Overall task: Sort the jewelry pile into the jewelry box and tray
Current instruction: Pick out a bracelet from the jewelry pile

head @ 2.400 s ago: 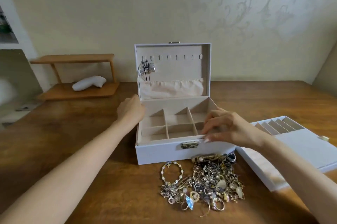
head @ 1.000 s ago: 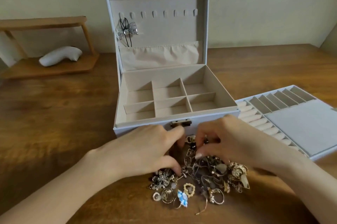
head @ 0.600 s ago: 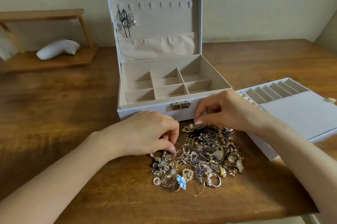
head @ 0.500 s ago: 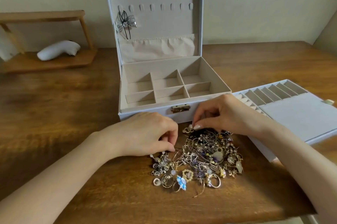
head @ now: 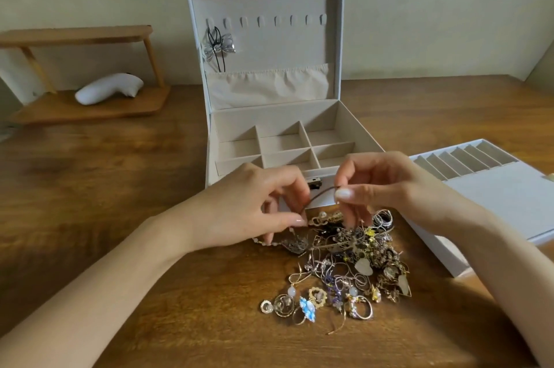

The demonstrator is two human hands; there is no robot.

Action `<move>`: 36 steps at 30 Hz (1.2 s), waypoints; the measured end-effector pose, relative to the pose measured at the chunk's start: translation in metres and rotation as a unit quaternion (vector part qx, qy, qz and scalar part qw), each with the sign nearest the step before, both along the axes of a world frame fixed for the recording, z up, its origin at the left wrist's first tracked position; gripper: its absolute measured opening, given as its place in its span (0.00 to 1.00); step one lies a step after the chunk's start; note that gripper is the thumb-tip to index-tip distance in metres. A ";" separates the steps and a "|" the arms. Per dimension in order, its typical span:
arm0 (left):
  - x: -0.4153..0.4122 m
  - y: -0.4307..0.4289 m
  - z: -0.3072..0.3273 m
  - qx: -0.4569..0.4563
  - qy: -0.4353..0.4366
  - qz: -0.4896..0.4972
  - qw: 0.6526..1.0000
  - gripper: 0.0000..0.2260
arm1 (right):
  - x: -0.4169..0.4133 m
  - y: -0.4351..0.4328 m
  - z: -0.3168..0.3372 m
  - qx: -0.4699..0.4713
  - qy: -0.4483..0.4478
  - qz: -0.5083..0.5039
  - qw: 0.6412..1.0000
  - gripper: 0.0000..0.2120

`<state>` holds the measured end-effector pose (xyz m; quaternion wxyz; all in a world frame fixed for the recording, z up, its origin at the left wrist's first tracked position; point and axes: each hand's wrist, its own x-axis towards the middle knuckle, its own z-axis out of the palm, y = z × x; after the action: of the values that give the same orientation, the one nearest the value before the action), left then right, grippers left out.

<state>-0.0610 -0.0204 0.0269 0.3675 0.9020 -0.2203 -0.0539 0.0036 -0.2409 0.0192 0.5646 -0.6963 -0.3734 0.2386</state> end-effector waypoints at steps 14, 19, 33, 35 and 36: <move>-0.005 0.004 -0.002 0.275 -0.046 -0.013 0.960 0.03 | -0.006 0.002 -0.004 -0.093 -0.210 -0.090 0.969 0.13; -0.009 0.009 0.016 0.135 -0.227 -0.005 0.965 0.05 | -0.008 0.017 0.004 -0.005 -0.250 -0.145 0.957 0.15; 0.008 0.020 0.016 -0.184 -0.059 0.122 0.974 0.11 | 0.009 0.046 0.021 0.085 0.022 -0.040 0.995 0.08; 0.009 0.022 0.015 -0.166 -0.071 0.126 0.975 0.09 | 0.011 0.044 0.020 0.096 0.012 -0.053 0.994 0.08; 0.010 0.024 0.014 -0.155 -0.078 0.127 0.977 0.08 | 0.012 0.043 0.019 0.096 0.008 -0.062 0.993 0.08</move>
<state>-0.0513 0.0035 0.0408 0.4886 0.8559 -0.1376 0.0988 0.0157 -0.1982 0.0386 0.6454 -0.6591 -0.3456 0.1721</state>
